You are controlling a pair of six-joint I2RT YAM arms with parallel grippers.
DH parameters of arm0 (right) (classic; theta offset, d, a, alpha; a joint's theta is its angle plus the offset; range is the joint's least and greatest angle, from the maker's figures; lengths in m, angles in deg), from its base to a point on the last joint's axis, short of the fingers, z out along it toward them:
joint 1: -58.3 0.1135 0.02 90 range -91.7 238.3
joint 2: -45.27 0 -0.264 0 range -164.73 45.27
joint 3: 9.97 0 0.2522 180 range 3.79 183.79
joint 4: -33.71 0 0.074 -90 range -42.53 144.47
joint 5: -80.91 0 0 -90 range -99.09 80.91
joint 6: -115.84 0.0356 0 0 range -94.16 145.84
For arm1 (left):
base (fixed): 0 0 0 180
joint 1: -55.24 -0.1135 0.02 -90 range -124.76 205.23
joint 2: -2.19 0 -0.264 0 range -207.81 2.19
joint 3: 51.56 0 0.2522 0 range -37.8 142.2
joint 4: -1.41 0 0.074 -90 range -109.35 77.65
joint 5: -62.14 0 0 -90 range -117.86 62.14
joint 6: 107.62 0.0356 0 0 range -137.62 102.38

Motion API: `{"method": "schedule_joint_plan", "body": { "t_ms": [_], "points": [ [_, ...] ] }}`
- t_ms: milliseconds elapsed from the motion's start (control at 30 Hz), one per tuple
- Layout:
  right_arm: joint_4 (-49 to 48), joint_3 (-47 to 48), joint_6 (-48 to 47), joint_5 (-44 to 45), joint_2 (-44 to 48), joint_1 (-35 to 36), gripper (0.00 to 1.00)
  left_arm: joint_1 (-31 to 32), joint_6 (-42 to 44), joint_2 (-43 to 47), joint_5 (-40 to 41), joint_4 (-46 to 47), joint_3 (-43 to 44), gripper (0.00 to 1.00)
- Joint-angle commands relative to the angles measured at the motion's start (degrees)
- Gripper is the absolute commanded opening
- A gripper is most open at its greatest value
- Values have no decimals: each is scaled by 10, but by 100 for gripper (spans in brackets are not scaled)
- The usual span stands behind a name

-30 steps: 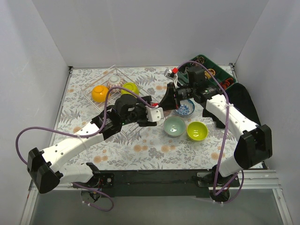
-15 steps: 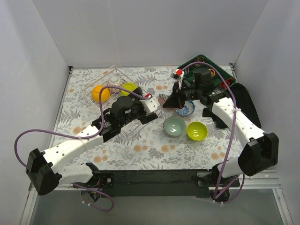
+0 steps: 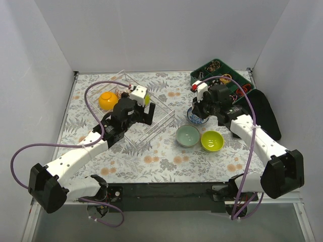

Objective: Unload the bowls from the dish rack

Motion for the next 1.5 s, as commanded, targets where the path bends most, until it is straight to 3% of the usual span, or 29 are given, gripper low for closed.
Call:
{"method": "schedule_joint_plan", "body": {
  "t_ms": [0,300,733,1100,1433,1467],
  "points": [
    [-112,-25,-7,70,-2,0,1,-25,-127,25,24,-53,3,98],
    [-214,-76,15,131,-54,1,1,-37,-206,35,22,-97,-4,98],
    [-270,-103,57,187,-129,26,2,-38,-225,51,30,-100,-25,98],
    [-283,-120,102,272,-108,66,35,-38,-223,48,33,-94,-21,98],
    [-279,-134,123,273,-35,77,46,-39,-244,32,31,-80,-16,98],
    [-276,-137,137,273,-26,77,50,-40,-251,26,30,-82,-14,98]
  ]
}}
